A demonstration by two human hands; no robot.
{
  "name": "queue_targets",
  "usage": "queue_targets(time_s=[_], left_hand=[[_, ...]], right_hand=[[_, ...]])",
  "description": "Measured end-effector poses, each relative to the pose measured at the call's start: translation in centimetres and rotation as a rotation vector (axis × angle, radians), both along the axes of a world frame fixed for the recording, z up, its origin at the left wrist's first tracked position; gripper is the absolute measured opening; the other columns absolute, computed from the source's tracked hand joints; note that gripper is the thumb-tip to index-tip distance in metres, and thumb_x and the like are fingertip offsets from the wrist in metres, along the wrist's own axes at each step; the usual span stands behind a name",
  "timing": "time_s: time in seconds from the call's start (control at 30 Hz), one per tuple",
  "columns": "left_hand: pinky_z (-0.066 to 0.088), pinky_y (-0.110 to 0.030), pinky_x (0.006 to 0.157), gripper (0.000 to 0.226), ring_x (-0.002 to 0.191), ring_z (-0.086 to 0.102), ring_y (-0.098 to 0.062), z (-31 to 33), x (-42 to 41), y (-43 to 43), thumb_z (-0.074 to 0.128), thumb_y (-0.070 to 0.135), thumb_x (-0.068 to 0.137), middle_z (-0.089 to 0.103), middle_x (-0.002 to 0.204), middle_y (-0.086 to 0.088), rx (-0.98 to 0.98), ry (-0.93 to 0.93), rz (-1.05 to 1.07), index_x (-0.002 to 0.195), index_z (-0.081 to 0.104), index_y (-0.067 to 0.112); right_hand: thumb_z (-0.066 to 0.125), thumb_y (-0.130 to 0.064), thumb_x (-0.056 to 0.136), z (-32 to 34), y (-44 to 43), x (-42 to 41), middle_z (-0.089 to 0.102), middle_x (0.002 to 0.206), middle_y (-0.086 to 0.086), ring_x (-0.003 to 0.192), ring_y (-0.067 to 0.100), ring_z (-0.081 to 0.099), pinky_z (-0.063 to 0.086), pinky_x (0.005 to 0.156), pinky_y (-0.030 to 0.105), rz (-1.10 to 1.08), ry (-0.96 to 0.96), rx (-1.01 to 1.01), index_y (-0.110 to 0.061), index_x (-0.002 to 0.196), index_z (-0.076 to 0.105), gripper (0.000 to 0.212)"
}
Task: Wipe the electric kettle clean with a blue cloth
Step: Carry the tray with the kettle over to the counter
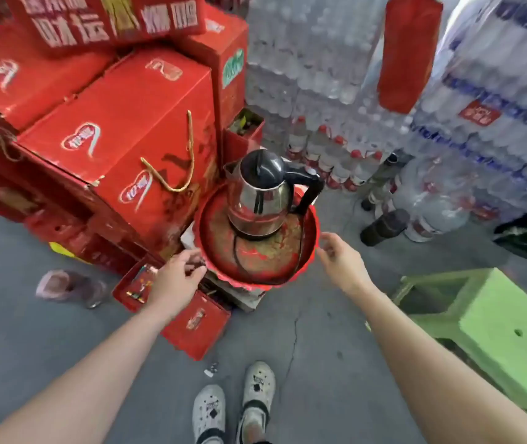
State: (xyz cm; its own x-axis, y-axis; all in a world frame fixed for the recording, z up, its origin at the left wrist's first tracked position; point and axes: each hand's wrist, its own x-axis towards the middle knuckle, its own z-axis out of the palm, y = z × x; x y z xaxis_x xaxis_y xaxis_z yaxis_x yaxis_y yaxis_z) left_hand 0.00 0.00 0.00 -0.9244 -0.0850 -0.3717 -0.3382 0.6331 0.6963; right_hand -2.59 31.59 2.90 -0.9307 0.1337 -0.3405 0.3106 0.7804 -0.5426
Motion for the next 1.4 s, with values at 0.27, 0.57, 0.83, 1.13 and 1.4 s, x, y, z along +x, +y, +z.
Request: queue_targets(time_s=[0.27, 0.57, 0.83, 1.13, 1.4], left_hand=[[0.041, -0.042, 0.092, 0.062, 0.111, 0.056, -0.042, -9.2, -6.2, 1.1, 0.07, 0.014, 0.083, 0.059, 0.117, -0.027, -0.137, -0.019, 0.111, 0.137, 0.044, 0.001], [0.044, -0.047, 0.103, 0.076, 0.118, 0.058, -0.029, -13.4, -7.9, 1.2, 0.072, 0.011, 0.08, 0.057, 0.134, -0.004, 0.026, -0.119, 0.346, 0.144, 0.035, 0.027], [0.045, -0.057, 0.101, 0.073, 0.122, 0.057, -0.025, -12.9, -7.4, 0.4, 0.068, 0.004, 0.076, 0.059, 0.134, 0.004, 0.37, -0.117, 0.463, 0.133, 0.042, 0.041], [0.046, -0.034, 0.097, 0.072, 0.122, 0.055, -0.02, -6.6, -4.8, 2.2, 0.056, -0.018, 0.081, 0.059, 0.13, -0.004, 0.497, -0.048, 0.303, 0.128, 0.048, 0.036], [0.039, -0.039, 0.111, 0.071, 0.131, 0.049, -0.018, 3.7, -0.5, 3.6, 0.05, -0.021, 0.081, 0.051, 0.143, -0.011, 0.628, -0.09, 0.094, 0.142, 0.037, 0.012]], right_hand=[[0.061, -0.028, 0.095, -9.1, 1.6, -9.5, 0.048, 0.142, 0.021, 0.131, 0.037, 0.049, 0.041, 0.107, 0.046, -0.054, -0.036, 0.046, -0.012, 0.149, 0.034, 0.063], [0.073, -0.02, 0.087, -13.1, 2.6, -14.6, 0.048, 0.139, 0.012, 0.133, 0.028, 0.043, 0.032, 0.102, 0.029, 0.099, -0.083, -0.07, -0.023, 0.14, 0.049, 0.058], [0.073, -0.038, 0.084, -12.1, 2.9, -12.6, 0.058, 0.118, 0.003, 0.124, 0.027, 0.05, 0.045, 0.104, 0.049, 0.065, -0.026, -0.183, -0.035, 0.115, 0.064, 0.032], [0.073, -0.044, 0.081, -6.5, 4.8, -4.1, 0.062, 0.121, 0.007, 0.114, 0.025, 0.06, 0.052, 0.098, 0.047, -0.133, -0.022, -0.232, -0.034, 0.106, 0.063, 0.028], [0.072, -0.027, 0.09, 4.3, 5.8, 6.5, 0.07, 0.095, -0.005, 0.085, -0.001, 0.064, 0.048, 0.075, 0.012, -0.292, 0.116, -0.258, -0.028, 0.098, 0.066, 0.01]])
